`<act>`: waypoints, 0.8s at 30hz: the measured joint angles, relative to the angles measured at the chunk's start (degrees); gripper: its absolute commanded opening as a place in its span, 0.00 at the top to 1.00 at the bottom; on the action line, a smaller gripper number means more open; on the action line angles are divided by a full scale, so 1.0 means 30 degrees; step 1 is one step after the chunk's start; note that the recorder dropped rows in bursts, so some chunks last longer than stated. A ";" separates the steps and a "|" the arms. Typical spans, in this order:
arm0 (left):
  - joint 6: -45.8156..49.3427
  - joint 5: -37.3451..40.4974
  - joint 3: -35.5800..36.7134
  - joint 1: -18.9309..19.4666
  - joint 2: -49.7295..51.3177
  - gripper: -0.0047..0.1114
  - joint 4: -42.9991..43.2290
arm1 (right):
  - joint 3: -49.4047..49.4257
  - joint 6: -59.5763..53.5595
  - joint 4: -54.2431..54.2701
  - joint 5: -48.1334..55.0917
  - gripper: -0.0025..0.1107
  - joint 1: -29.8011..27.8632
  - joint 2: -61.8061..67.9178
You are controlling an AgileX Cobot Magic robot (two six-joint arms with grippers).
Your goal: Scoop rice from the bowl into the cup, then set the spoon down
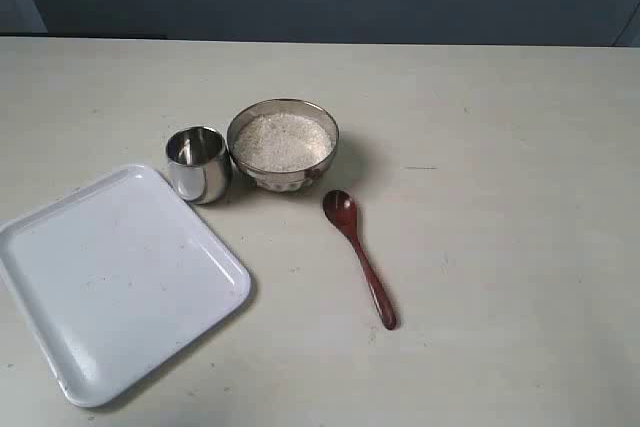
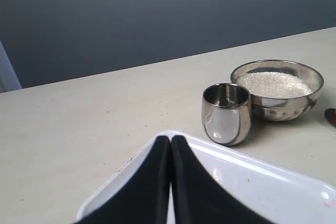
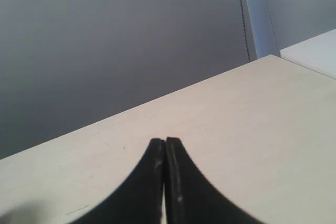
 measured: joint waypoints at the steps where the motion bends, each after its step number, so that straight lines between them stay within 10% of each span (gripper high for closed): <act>1: 0.0000 0.0000 0.0000 0.0000 0.0000 0.96 0.0000 | 0.0000 0.0000 0.0000 0.0000 0.98 0.0000 0.0000; 8: 0.0000 0.0000 0.0000 0.0000 0.0000 0.96 0.0000 | 0.0000 0.0000 0.0947 -0.0970 0.98 0.0000 0.0000; 16: 0.0000 0.0000 0.0000 0.0000 0.0000 0.96 0.0000 | 0.0000 0.0149 1.4279 -0.6923 0.98 0.0000 0.0000; 24: 0.0000 0.0000 0.0000 0.0000 0.0000 0.96 0.0000 | -0.1263 0.3775 1.4428 -0.5123 0.98 0.0000 -0.0024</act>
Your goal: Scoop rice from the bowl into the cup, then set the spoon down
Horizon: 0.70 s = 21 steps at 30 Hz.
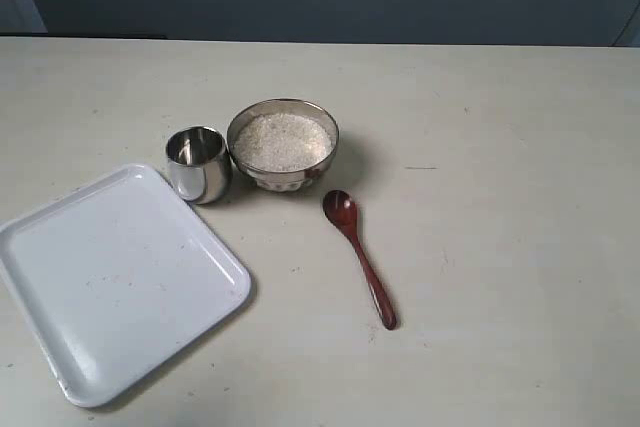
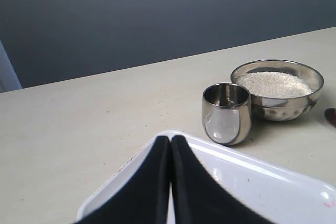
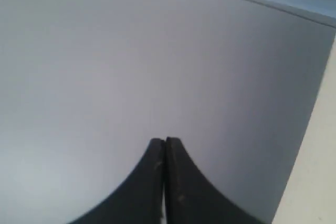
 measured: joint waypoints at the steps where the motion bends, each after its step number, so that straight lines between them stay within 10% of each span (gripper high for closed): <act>1: 0.0000 0.0000 0.0000 0.0000 0.0000 0.96 0.0000 | -0.0575 -0.0096 -0.1305 0.0669 0.98 0.0000 0.0000; 9: 0.0000 0.0000 0.0000 0.0000 0.0000 0.96 0.0000 | -0.7460 -0.4720 -1.1793 0.8408 0.98 0.0000 0.1749; 21: 0.0000 0.0000 0.0000 0.0000 0.0000 0.96 0.0000 | -1.3735 -1.4849 -0.6538 1.8372 0.98 0.2862 1.2330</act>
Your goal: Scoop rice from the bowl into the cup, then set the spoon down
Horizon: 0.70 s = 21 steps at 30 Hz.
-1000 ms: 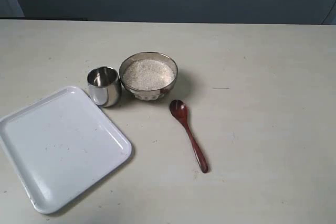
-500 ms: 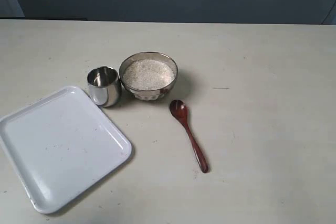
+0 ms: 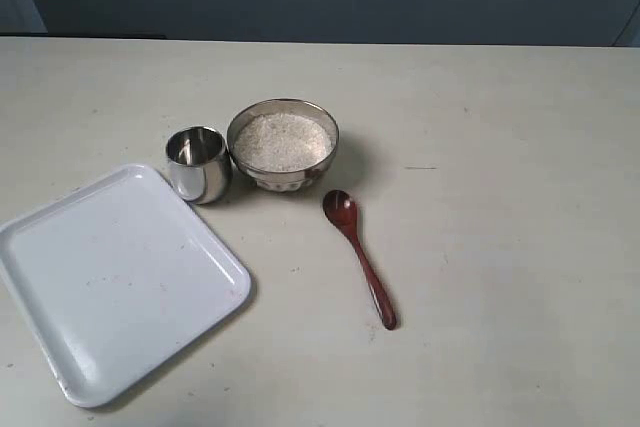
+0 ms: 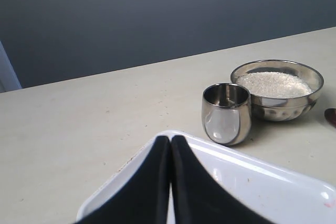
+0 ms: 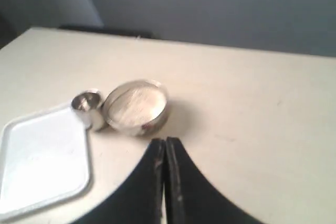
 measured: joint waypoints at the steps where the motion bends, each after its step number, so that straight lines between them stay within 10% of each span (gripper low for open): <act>1: 0.0000 0.0000 0.0000 0.0000 0.0000 0.96 0.0000 | -0.0293 -0.0138 0.0034 0.0521 0.98 0.0462 0.0775; 13: 0.0000 0.0000 0.0000 0.0000 0.0000 0.96 0.0000 | -0.0956 0.4186 -0.7742 0.2168 0.98 0.7440 1.1318; 21: 0.0000 0.0000 0.0000 0.0000 0.0000 0.96 0.0000 | -0.0989 0.4664 -0.6225 -0.1836 0.98 1.0164 1.6541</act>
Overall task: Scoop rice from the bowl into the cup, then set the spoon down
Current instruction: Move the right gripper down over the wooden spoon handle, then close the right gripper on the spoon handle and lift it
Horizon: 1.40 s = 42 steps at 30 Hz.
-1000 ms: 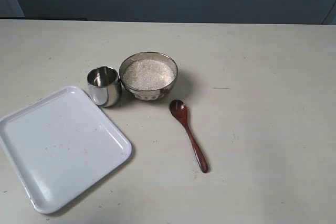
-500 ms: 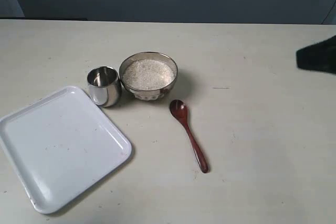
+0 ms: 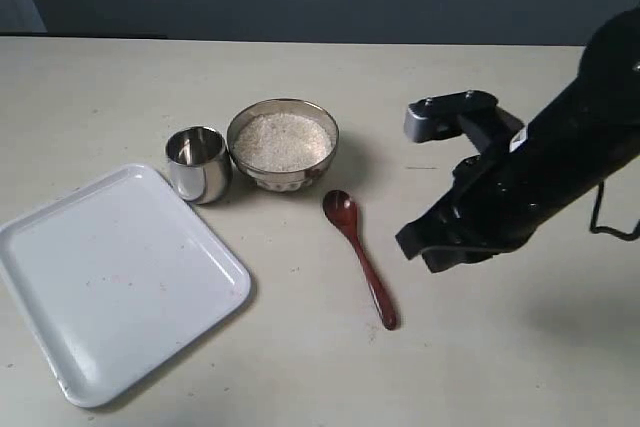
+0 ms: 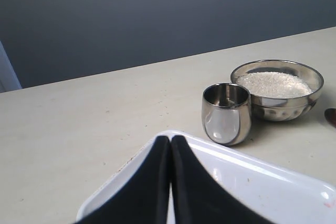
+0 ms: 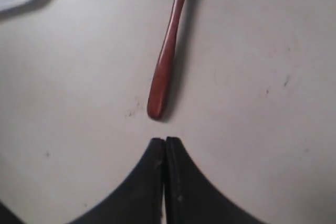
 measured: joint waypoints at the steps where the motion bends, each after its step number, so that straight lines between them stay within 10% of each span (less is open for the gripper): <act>1: 0.0000 0.0000 0.0000 0.0000 0.0000 0.96 0.0000 | 0.0004 0.0000 0.0112 -0.0598 0.98 0.0098 0.0442; 12: 0.0000 0.0000 0.0000 0.0000 0.0000 0.96 0.0000 | -0.0776 0.0000 -0.0361 -0.2163 0.65 0.1695 0.3388; 25: 0.0000 0.0000 0.0000 0.0000 0.0000 0.96 0.0000 | -0.3686 0.7492 -0.8227 0.0276 0.64 0.4473 0.5520; 42: 0.0000 0.0000 0.0000 0.0000 0.0000 0.96 0.0000 | -0.3772 0.8082 -0.6555 -0.0621 0.64 0.4797 0.6600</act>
